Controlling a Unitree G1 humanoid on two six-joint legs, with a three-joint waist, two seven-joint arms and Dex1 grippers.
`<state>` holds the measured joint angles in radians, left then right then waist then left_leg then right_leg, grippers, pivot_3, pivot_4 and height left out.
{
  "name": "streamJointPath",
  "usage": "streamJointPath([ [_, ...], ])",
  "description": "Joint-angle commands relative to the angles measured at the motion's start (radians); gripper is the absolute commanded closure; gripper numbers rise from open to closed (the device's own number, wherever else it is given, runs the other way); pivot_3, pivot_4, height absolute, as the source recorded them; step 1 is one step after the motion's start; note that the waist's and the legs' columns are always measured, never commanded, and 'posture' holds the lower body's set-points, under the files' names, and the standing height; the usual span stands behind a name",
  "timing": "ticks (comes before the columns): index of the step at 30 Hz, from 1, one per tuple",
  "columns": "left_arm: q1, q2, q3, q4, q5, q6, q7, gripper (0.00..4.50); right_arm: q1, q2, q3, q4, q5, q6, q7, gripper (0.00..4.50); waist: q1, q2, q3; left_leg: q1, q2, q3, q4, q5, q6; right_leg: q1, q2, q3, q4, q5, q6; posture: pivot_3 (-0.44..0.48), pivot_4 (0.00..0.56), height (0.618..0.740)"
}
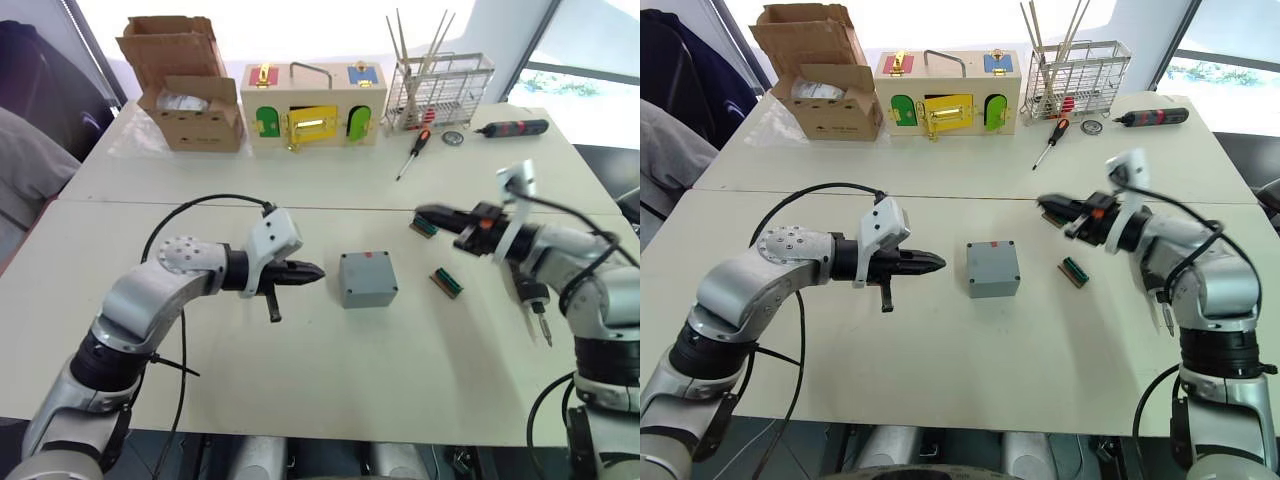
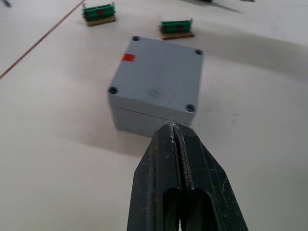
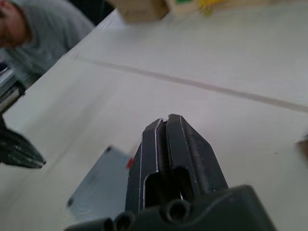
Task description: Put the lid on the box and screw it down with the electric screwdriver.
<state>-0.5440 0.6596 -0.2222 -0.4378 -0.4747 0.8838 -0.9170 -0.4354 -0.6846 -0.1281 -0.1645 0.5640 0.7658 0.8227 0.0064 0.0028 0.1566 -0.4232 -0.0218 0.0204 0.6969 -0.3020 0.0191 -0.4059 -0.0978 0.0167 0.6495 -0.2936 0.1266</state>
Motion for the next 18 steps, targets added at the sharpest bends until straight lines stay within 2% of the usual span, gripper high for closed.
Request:
streamJointPath([
  [1, -0.003, 0.005, -0.004, -0.034, -0.02, -0.002, -0.011, 4.5, 0.013, 0.006, 0.022, -0.047, 0.0, -0.011, 0.003, 4.45, 0.004, 0.0, 0.0, 0.0, 0.0, 0.0, 0.0, 0.0, 0.0, 0.0, 0.0, 0.0, 0.0, 0.0, 0.0, 0.0, 0.15, 0.74],
  [18, 0.017, -0.001, -0.016, -0.033, -0.01, -0.013, 0.02, 4.5, 0.037, 0.016, 0.067, -0.044, -0.018, -0.024, 0.0, 4.45, 0.004, 0.0, 0.0, 0.0, 0.0, 0.0, 0.0, 0.0, 0.0, 0.0, 0.0, 0.0, 0.0, 0.0, 0.0, 0.0, 0.15, 0.74],
])
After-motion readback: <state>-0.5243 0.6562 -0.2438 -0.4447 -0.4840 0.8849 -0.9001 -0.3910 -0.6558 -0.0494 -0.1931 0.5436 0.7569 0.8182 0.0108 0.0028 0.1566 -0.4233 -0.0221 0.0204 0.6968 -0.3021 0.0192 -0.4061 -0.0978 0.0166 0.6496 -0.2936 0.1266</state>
